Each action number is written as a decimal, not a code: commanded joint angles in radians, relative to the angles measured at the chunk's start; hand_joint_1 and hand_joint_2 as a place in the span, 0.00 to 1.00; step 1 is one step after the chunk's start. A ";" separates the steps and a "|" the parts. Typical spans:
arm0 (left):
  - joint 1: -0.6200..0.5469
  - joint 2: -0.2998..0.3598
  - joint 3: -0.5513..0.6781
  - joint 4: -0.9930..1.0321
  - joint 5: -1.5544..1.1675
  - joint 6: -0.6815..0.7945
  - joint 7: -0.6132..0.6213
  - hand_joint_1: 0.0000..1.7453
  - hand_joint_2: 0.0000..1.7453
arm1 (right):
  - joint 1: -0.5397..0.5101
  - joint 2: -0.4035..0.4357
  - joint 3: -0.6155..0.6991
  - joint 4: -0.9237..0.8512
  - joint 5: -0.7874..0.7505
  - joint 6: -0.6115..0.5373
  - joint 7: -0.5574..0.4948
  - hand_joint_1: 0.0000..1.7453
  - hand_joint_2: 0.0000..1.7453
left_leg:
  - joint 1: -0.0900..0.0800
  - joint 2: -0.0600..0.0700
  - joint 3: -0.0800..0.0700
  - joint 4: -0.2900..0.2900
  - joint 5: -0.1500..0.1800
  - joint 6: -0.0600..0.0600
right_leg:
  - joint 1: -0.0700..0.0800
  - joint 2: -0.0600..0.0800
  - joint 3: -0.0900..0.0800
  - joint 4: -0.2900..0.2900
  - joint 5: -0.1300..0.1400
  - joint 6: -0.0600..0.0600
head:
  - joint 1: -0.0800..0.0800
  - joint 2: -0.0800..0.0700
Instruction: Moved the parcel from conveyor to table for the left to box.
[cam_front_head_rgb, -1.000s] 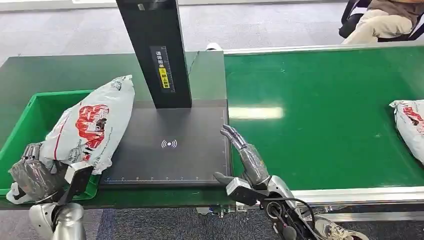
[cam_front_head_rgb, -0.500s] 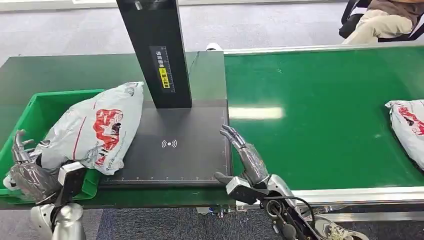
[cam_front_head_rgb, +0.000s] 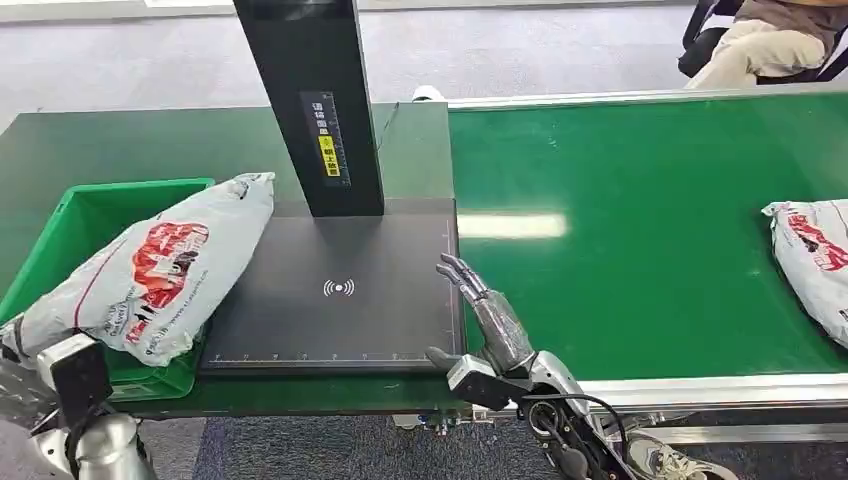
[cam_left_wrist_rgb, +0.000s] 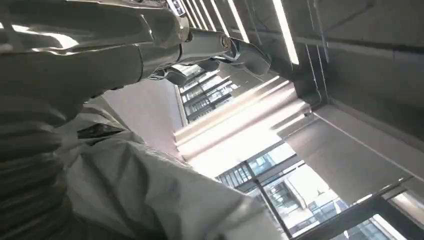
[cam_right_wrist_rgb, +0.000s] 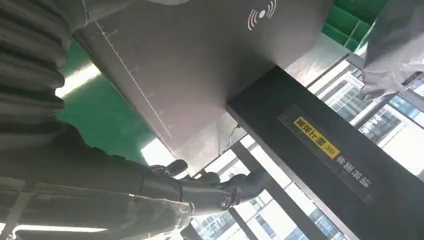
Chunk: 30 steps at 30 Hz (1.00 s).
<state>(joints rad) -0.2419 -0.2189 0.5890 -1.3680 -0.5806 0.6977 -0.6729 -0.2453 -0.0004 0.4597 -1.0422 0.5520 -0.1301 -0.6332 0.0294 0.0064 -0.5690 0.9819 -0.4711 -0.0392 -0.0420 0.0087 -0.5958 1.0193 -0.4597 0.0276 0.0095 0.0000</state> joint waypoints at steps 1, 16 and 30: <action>-0.017 0.010 0.008 0.123 -0.069 0.000 -0.018 0.00 1.00 | -0.028 0.000 0.010 0.055 -0.001 -0.003 0.001 0.00 1.00 | 0.000 -0.001 0.002 -0.001 0.000 0.002 | 0.000 -0.001 0.002 -0.001 0.000 -0.002 | 0.000 0.000; -0.099 0.204 -0.102 0.547 -0.473 0.000 0.600 0.00 1.00 | -0.048 0.031 -0.001 0.092 0.041 0.018 0.021 0.00 1.00 | 0.001 0.001 0.003 -0.002 0.000 0.002 | 0.001 0.000 0.002 -0.002 0.000 -0.003 | 0.000 0.000; -0.264 0.105 0.502 0.352 -0.430 0.000 -0.025 0.00 1.00 | -0.064 0.010 0.031 0.101 0.014 0.015 0.011 0.00 1.00 | 0.002 0.001 0.003 0.000 0.001 0.002 | 0.003 0.000 0.003 -0.001 0.001 -0.005 | 0.000 0.000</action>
<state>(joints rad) -0.3948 -0.0507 0.7844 -0.9949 -1.1310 0.6989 -0.4730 -0.2581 0.0248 0.4601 -1.0181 0.5878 -0.0984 -0.6230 0.0303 0.0068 -0.5671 0.9815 -0.4692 -0.0401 -0.0409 0.0080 -0.5943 1.0196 -0.4589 0.0265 0.0099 0.0000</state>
